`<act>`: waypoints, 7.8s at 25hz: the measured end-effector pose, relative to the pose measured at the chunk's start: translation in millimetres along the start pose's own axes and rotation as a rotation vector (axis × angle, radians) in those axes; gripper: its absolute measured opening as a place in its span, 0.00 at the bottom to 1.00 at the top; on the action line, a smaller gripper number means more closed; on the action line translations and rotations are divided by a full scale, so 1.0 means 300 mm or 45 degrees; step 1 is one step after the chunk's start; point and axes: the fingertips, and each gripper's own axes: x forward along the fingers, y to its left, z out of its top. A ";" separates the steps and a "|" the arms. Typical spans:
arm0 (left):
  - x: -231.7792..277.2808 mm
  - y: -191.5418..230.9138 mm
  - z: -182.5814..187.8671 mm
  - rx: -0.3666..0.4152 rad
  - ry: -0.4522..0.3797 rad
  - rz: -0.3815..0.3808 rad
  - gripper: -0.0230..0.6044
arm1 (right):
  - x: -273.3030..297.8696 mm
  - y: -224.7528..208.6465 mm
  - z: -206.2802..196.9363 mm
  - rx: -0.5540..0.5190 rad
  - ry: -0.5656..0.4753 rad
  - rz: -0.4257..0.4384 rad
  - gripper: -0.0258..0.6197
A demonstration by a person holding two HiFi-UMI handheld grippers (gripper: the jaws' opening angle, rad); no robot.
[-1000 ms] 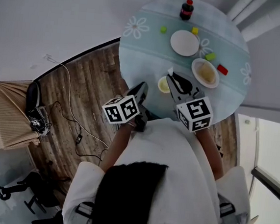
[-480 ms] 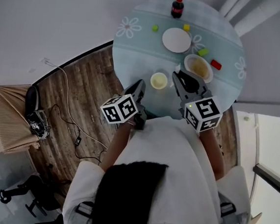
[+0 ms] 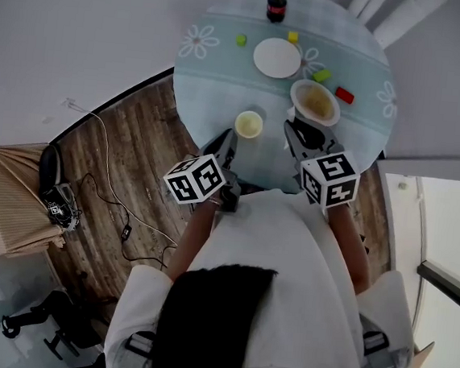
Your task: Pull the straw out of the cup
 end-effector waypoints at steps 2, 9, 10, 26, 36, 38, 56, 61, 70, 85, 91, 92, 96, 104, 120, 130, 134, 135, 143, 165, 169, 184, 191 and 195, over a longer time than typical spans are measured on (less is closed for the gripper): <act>0.001 -0.006 -0.008 -0.004 -0.004 0.002 0.05 | 0.004 -0.016 -0.048 0.018 0.053 -0.006 0.13; -0.005 -0.004 -0.012 -0.008 -0.021 0.022 0.05 | 0.028 -0.053 -0.188 0.057 0.199 -0.031 0.13; -0.006 -0.001 -0.011 -0.008 -0.021 0.026 0.05 | 0.031 -0.055 -0.199 0.058 0.211 -0.033 0.13; 0.030 0.006 -0.023 0.015 0.070 0.023 0.05 | 0.063 -0.077 -0.296 0.064 0.328 -0.063 0.13; 0.058 -0.007 -0.018 0.056 0.110 0.006 0.05 | 0.092 -0.100 -0.356 0.114 0.393 -0.071 0.13; 0.058 -0.004 -0.016 0.058 0.114 0.007 0.05 | 0.095 -0.105 -0.359 0.120 0.395 -0.075 0.13; -0.009 0.055 -0.016 0.007 0.083 0.053 0.05 | 0.175 -0.113 -0.407 0.092 0.461 -0.085 0.13; -0.034 0.081 -0.012 -0.007 0.062 0.081 0.05 | 0.198 -0.114 -0.442 0.094 0.512 -0.096 0.13; -0.064 0.123 -0.005 -0.033 0.045 0.113 0.05 | 0.220 -0.116 -0.510 0.116 0.594 -0.110 0.13; -0.054 0.121 -0.015 0.020 0.071 0.108 0.05 | 0.217 -0.142 -0.571 0.152 0.633 -0.161 0.13; -0.067 0.129 -0.013 -0.003 0.043 0.104 0.05 | 0.213 -0.141 -0.594 0.179 0.649 -0.169 0.13; -0.068 0.129 -0.012 -0.004 0.040 0.106 0.05 | 0.213 -0.142 -0.596 0.180 0.652 -0.170 0.13; -0.072 0.131 -0.010 -0.007 0.035 0.108 0.05 | 0.213 -0.143 -0.592 0.190 0.655 -0.173 0.13; -0.070 0.158 -0.015 -0.098 0.029 0.088 0.05 | 0.216 -0.142 -0.616 0.216 0.687 -0.166 0.13; -0.070 0.153 0.002 -0.086 -0.007 0.076 0.05 | 0.209 -0.103 -0.583 0.363 0.580 -0.039 0.33; -0.071 0.127 0.041 0.002 -0.049 0.068 0.05 | 0.177 -0.115 -0.515 0.448 0.456 -0.036 0.33; -0.078 0.115 0.064 0.027 -0.085 0.074 0.05 | 0.137 -0.122 -0.429 0.430 0.358 -0.029 0.33; -0.081 0.111 0.071 0.036 -0.094 0.074 0.05 | 0.127 -0.123 -0.405 0.424 0.333 -0.030 0.33; -0.080 0.044 0.086 0.107 -0.123 0.040 0.05 | 0.047 -0.104 -0.260 0.376 0.201 0.000 0.33; -0.084 -0.236 0.015 0.314 -0.181 -0.075 0.05 | -0.198 -0.067 -0.066 0.198 -0.160 -0.094 0.14; -0.093 -0.253 -0.014 0.332 -0.176 -0.061 0.05 | -0.206 -0.036 -0.075 0.108 -0.141 -0.077 0.13; -0.093 -0.263 -0.124 0.411 -0.077 0.026 0.05 | -0.224 -0.026 -0.164 0.035 -0.084 -0.114 0.10; -0.092 -0.256 -0.143 0.411 -0.057 0.040 0.05 | -0.211 -0.015 -0.178 0.015 -0.071 -0.110 0.10; -0.090 -0.264 -0.146 0.418 -0.049 0.028 0.05 | -0.207 -0.006 -0.175 0.003 -0.068 -0.111 0.10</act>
